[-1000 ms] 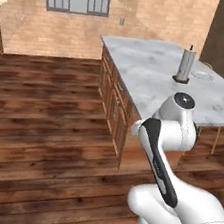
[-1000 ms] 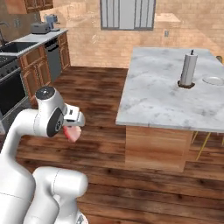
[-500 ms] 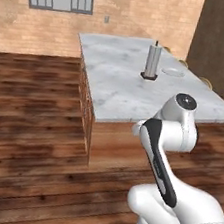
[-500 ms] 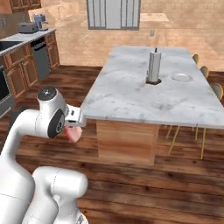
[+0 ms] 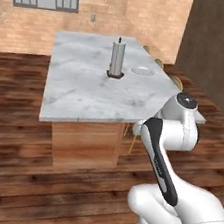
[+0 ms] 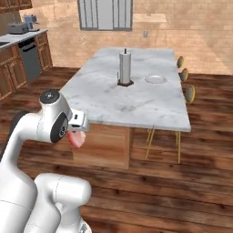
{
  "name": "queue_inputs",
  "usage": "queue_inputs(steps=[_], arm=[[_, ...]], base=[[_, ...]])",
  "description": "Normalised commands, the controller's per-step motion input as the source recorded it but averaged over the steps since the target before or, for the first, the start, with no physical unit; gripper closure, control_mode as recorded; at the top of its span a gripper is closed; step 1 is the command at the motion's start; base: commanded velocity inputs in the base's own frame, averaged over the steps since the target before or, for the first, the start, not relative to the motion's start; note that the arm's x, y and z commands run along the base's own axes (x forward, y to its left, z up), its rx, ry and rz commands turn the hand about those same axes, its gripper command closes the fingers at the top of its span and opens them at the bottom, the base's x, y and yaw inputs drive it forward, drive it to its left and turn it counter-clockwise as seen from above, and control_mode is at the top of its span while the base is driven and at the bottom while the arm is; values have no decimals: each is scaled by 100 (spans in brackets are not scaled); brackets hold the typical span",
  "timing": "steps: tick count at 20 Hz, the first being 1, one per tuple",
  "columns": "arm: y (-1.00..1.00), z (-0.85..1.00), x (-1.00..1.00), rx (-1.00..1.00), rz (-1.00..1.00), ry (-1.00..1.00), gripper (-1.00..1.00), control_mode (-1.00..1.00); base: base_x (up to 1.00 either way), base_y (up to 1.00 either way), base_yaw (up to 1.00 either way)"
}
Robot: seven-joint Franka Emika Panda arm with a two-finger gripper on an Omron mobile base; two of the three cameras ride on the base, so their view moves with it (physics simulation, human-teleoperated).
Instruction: Take the steak from the fridge and place it on the digital scale on the counter by the fridge. Wait a few seconds for a reading, then move it to the plate on the dining counter.
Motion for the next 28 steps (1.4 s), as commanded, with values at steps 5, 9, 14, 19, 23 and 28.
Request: queue_inputs(steps=[5, 9, 14, 19, 23, 28], arm=[[0, 0, 0, 0, 0, 0, 100, 100], [0, 0, 0, 0, 0, 0, 100, 100], [0, 0, 0, 0, 0, 0, 100, 100], [0, 0, 0, 0, 0, 0, 100, 100], [0, 0, 0, 0, 0, 0, 100, 100], [0, 0, 0, 0, 0, 0, 100, 100]], base=[[25, -100, 7], [35, -100, 10], [59, -100, 18], [80, -100, 27], [77, -100, 34], [48, -100, 41]])
